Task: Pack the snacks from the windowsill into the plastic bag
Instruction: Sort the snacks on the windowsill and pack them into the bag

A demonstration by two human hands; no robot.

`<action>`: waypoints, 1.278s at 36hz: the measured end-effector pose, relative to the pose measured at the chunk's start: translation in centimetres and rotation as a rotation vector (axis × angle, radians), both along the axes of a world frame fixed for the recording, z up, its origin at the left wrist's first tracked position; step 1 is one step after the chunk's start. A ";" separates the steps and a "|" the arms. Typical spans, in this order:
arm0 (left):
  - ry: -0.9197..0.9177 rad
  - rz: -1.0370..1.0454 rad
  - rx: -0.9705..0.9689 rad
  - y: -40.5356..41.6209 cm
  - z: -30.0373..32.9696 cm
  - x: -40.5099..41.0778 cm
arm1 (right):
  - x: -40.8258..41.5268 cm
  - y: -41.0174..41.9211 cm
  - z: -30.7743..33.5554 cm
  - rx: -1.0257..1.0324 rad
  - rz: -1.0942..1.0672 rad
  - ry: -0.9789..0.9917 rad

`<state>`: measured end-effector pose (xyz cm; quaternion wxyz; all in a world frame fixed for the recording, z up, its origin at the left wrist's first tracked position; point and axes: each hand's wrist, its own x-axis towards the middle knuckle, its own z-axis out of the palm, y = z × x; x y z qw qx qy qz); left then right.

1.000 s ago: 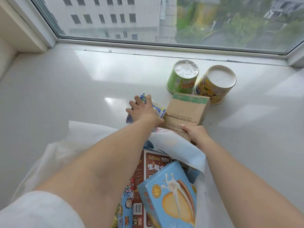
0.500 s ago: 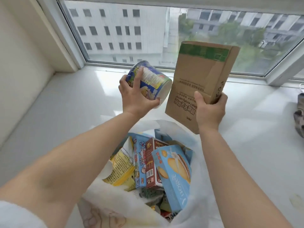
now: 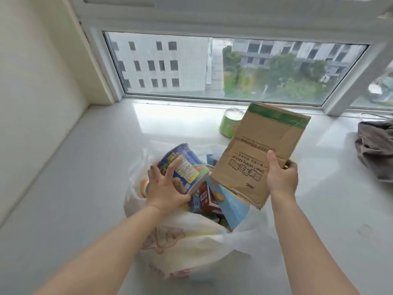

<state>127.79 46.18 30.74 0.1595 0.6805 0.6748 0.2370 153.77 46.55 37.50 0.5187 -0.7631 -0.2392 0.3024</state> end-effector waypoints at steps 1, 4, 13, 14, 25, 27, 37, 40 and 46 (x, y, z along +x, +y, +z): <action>0.006 -0.024 0.001 -0.2 0.1 -0.2 | 0.1 -0.4 0.0 -0.002 0.007 -0.029; 0.065 -0.110 0.000 -0.5 1.0 -0.8 | 0.1 -1.4 0.6 -0.016 0.035 -0.119; 0.249 -0.172 -0.205 0.9 2.2 -2.2 | -0.8 -2.2 3.1 -0.041 0.368 -0.381; 0.234 -0.123 -0.260 1.9 2.6 -2.1 | -0.9 -2.2 3.2 -0.052 0.373 -0.384; 0.174 -0.027 -0.320 2.8 2.1 -0.9 | -1.9 -4.1 -0.6 -0.272 0.436 -0.511; 0.113 0.050 -0.395 3.5 2.2 -1.2 | -2.0 -3.8 -0.7 -0.262 0.435 -0.510; 0.085 0.052 -0.381 2.5 2.4 -0.8 | -2.9 -2.9 -0.1 -0.110 0.501 -0.567; 0.136 0.025 -0.338 2.2 2.8 -1.1 | -3.2 -2.9 0.4 -0.043 0.520 -0.550; 0.219 -0.145 -0.002 0.1 3.5 -2.4 | -3.5 -3.6 0.9 0.078 0.613 -0.527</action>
